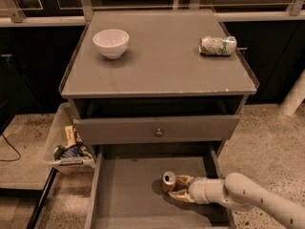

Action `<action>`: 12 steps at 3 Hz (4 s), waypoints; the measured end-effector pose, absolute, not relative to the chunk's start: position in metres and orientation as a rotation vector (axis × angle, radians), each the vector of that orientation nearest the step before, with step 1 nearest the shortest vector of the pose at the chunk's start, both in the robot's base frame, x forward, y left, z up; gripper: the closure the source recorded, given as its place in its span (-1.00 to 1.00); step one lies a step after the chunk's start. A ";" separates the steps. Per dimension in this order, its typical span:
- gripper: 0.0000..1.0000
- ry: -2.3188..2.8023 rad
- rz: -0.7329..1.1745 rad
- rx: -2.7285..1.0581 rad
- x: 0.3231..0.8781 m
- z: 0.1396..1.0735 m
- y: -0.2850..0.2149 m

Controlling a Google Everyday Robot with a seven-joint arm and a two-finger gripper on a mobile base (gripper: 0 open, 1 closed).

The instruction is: Place orange can into middle drawer

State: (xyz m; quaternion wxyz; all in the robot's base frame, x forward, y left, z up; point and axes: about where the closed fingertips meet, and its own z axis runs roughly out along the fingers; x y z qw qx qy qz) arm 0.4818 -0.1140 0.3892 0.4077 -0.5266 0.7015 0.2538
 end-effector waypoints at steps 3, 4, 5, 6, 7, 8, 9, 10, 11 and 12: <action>-0.31 1.768 0.640 -1.327 0.482 0.389 -0.114; -0.78 1.768 0.640 -1.327 0.482 0.389 -0.114; -1.00 1.756 0.643 -1.321 0.479 0.403 -0.122; -1.00 1.733 0.630 -1.333 0.475 0.432 -0.135; -1.00 1.709 0.613 -1.348 0.472 0.464 -0.159; -1.00 1.718 0.535 -1.395 0.465 0.496 -0.187; -1.00 1.734 0.405 -1.448 0.453 0.529 -0.211; -1.00 1.731 0.243 -1.474 0.438 0.568 -0.231; -1.00 1.715 0.092 -1.462 0.423 0.606 -0.248; -1.00 1.721 0.078 -1.453 0.419 0.609 -0.254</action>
Offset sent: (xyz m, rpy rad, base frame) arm 0.0000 0.0000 0.0000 0.0000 0.0000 0.0000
